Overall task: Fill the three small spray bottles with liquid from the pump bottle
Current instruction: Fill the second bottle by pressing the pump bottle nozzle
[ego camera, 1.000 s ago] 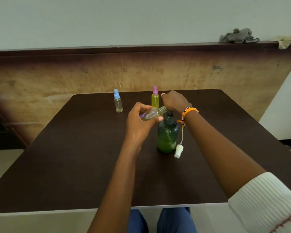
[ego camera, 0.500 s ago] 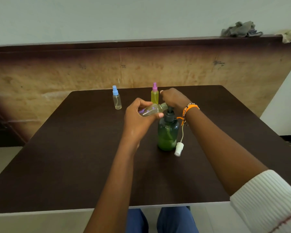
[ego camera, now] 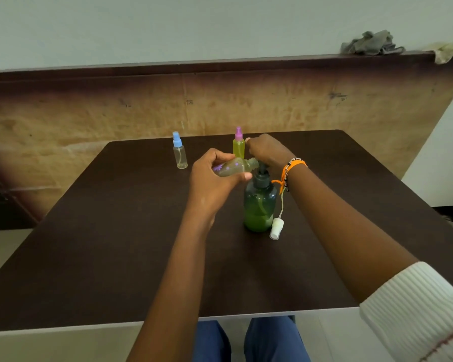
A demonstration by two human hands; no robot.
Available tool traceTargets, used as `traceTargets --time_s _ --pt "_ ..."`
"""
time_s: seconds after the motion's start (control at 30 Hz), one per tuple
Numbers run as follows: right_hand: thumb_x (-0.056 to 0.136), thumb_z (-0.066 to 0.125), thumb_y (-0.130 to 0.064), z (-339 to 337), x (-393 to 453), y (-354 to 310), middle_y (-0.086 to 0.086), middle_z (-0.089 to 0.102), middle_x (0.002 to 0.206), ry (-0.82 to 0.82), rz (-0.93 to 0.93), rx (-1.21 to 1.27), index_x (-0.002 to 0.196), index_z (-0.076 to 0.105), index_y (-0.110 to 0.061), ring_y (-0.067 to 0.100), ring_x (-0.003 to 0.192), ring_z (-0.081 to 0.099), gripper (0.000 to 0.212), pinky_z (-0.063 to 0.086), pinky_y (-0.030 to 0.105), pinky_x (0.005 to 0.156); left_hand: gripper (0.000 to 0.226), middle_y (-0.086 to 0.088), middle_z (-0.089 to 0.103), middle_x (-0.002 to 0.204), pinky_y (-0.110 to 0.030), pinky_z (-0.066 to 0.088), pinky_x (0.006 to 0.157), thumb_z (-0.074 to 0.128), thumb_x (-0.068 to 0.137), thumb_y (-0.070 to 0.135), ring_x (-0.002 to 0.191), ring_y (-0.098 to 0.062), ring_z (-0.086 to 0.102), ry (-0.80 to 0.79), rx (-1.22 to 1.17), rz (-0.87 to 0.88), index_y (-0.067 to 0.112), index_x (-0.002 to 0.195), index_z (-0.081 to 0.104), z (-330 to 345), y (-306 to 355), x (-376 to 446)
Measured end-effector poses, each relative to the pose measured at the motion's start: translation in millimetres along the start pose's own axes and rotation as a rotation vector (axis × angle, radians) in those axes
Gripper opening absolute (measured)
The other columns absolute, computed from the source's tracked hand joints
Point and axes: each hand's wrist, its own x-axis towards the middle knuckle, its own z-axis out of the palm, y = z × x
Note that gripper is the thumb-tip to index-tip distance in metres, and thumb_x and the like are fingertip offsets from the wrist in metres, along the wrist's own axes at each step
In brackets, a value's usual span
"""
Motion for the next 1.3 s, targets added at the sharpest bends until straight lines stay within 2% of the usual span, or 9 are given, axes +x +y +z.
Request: traceTargets --time_s 0.13,0.23,0.37,0.57,0.67,0.87,1.0,1.13,1.3 --pt "0.1 0.029 -0.026 4 1 5 0.003 0.047 0.068 0.005 0.053 -0.086 0.101 0.06 -0.002 0.018 0.063 0.045 0.039 0.035 0.032 0.069 0.032 0.01 0.064 0.085 -0.006 0.046 0.062 0.082 0.064 0.001 0.067 0.01 0.059 0.009 0.0 -0.005 0.018 0.079 0.059 2 -4 -1" --pt "0.098 0.034 -0.025 4 4 14 0.006 0.052 0.074 0.053 0.064 -0.089 0.089 0.058 -0.003 0.023 0.072 0.052 0.033 0.037 0.032 0.069 0.032 0.01 0.064 0.084 -0.004 0.044 0.059 0.081 0.064 0.0 0.065 0.014 0.059 0.013 -0.007 -0.017 0.017 0.079 0.058 4 -8 -4" --pt "0.097 0.033 -0.042 2 0 8 0.013 0.058 0.096 0.099 0.025 -0.063 0.09 0.054 -0.008 0.031 0.096 0.057 0.041 0.045 0.044 0.093 0.032 0.011 0.065 0.086 -0.005 0.045 0.061 0.082 0.064 0.003 0.067 0.013 0.059 0.008 -0.005 -0.02 0.018 0.082 0.061 1 -6 -3" --pt "0.099 0.032 -0.031 1 -2 0 0.011 0.054 0.077 -0.007 0.017 -0.017 0.101 0.061 0.001 0.027 0.081 0.051 0.044 0.043 0.038 0.076 0.032 0.01 0.065 0.085 -0.005 0.045 0.061 0.082 0.063 0.002 0.068 0.013 0.059 0.012 -0.002 0.0 0.016 0.082 0.06 1 -4 -1" --pt "0.099 0.032 -0.019 4 -2 8 0.012 0.052 0.087 0.049 0.06 -0.049 0.1 0.058 -0.001 0.025 0.081 0.05 0.032 0.036 0.032 0.07 0.033 0.011 0.064 0.086 -0.004 0.045 0.062 0.082 0.064 0.002 0.069 0.014 0.059 0.006 0.007 -0.009 0.017 0.082 0.059 2 -10 -3" --pt "0.096 0.033 -0.043 2 -9 3 0.014 0.061 0.109 0.144 0.023 -0.078 0.104 0.059 -0.008 0.033 0.103 0.056 0.044 0.039 0.049 0.1 0.033 0.011 0.064 0.085 -0.004 0.044 0.061 0.082 0.064 0.002 0.067 0.014 0.058 0.006 -0.008 -0.013 0.018 0.081 0.059 2 -7 -1" --pt "0.096 0.031 -0.044 0 -8 -1 0.013 0.06 0.1 0.169 -0.01 -0.123 0.082 0.053 -0.009 0.032 0.096 0.055 0.044 0.039 0.05 0.1 0.033 0.011 0.064 0.086 -0.005 0.044 0.062 0.082 0.064 0.003 0.067 0.014 0.058 0.016 -0.006 -0.003 0.019 0.082 0.059 1 -5 3" --pt "0.095 0.037 -0.038 2 -6 9 0.011 0.06 0.096 0.141 0.025 -0.054 0.087 0.055 -0.006 0.029 0.092 0.057 0.037 0.044 0.045 0.092 0.033 0.011 0.063 0.086 -0.004 0.044 0.061 0.082 0.065 0.002 0.067 0.014 0.058 0.006 -0.012 -0.017 0.019 0.081 0.058 2 -11 -1" --pt "0.095 0.034 -0.035 2 -11 7 0.015 0.061 0.109 0.151 0.022 -0.123 0.093 0.053 -0.011 0.034 0.102 0.056 0.031 0.039 0.051 0.1 0.032 0.011 0.064 0.086 -0.004 0.045 0.061 0.082 0.065 0.002 0.068 0.015 0.059 -0.003 -0.019 -0.015 0.017 0.084 0.06 1 -11 -1"
